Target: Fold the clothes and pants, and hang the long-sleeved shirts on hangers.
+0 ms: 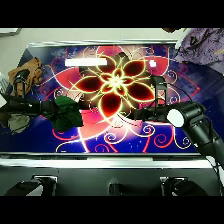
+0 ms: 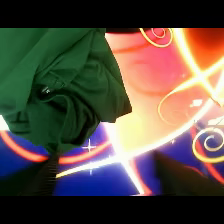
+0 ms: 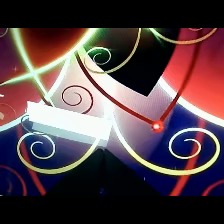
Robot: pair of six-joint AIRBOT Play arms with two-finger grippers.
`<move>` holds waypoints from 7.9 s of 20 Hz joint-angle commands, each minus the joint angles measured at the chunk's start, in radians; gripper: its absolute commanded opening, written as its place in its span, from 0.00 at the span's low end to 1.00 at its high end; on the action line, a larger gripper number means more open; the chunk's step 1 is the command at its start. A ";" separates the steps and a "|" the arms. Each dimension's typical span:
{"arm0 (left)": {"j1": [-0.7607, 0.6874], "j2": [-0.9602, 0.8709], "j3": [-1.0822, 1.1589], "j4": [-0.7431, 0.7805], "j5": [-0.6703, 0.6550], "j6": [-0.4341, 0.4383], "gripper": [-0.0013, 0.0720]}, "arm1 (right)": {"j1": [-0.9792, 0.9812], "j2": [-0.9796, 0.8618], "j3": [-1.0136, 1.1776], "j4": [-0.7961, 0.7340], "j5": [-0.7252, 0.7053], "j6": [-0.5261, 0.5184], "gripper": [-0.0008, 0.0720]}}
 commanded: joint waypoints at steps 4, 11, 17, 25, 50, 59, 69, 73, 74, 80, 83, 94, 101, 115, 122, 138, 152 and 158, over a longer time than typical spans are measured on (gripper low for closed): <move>0.019 -0.214 -0.001 0.185 0.137 -0.130 1.00 | 0.001 0.001 0.001 0.001 0.000 0.000 0.05; 0.019 -0.488 0.000 0.188 0.375 -0.152 0.98 | 0.001 0.001 0.001 0.001 0.000 0.000 0.06; -0.039 -0.412 0.048 -0.009 0.252 -0.089 0.04 | 0.001 0.001 0.006 -0.010 0.047 0.000 0.18; -0.504 -0.332 0.062 -0.455 0.409 -0.122 0.04 | 0.001 0.092 0.012 -0.225 0.420 -0.006 0.21; -0.144 -0.323 0.062 -0.454 0.278 -0.087 0.75 | -0.589 -0.567 -0.091 0.938 0.183 -0.581 0.68; -0.144 -0.323 0.061 -0.447 0.277 -0.087 0.75 | -0.433 -0.597 -0.090 0.927 0.080 -0.551 0.05; -0.156 -0.386 -0.224 -0.520 0.436 0.092 0.75 | -0.432 -0.452 -0.090 0.778 0.089 -0.441 0.05; -0.236 -0.462 -0.240 -0.601 0.457 0.116 0.74 | -0.432 -0.441 -0.090 0.781 0.078 -0.394 0.05; -0.253 -0.469 -0.240 -0.605 0.459 0.123 0.74 | -0.432 -0.441 -0.090 0.782 0.077 -0.389 0.05; -0.325 -0.483 -0.240 -0.673 0.519 0.131 0.73 | -0.432 -0.441 -0.090 0.782 0.098 -0.383 0.05; -0.356 -0.514 -0.240 -0.726 0.530 0.127 0.64 | -0.432 -0.423 -0.090 0.782 0.092 -0.366 0.05; -0.108 -0.207 0.121 -0.180 0.404 -0.067 0.04 | -0.433 -0.310 0.388 0.684 0.077 -0.371 0.05; -0.057 0.035 0.525 0.045 0.248 -0.066 0.04 | -0.432 -0.150 0.824 0.576 0.216 -0.380 0.05; -0.057 0.139 0.357 0.020 -0.047 -0.156 0.04 | -0.431 -0.069 0.825 0.430 0.535 -0.149 0.05; -0.057 -0.362 0.206 0.016 0.068 -0.100 0.04 | -0.431 -0.618 0.715 0.438 0.381 -0.158 0.05; 0.256 -0.213 0.010 -0.068 0.095 0.015 0.85 | -0.431 -0.808 0.716 0.486 0.189 -0.210 0.05; 0.063 0.024 -0.728 -0.697 0.652 0.142 0.83 | -0.431 -0.779 0.716 0.444 0.328 -0.214 0.05; 0.017 -0.203 -0.546 -0.698 0.645 0.187 0.83 | -0.431 -0.774 0.716 0.429 0.350 -0.209 0.05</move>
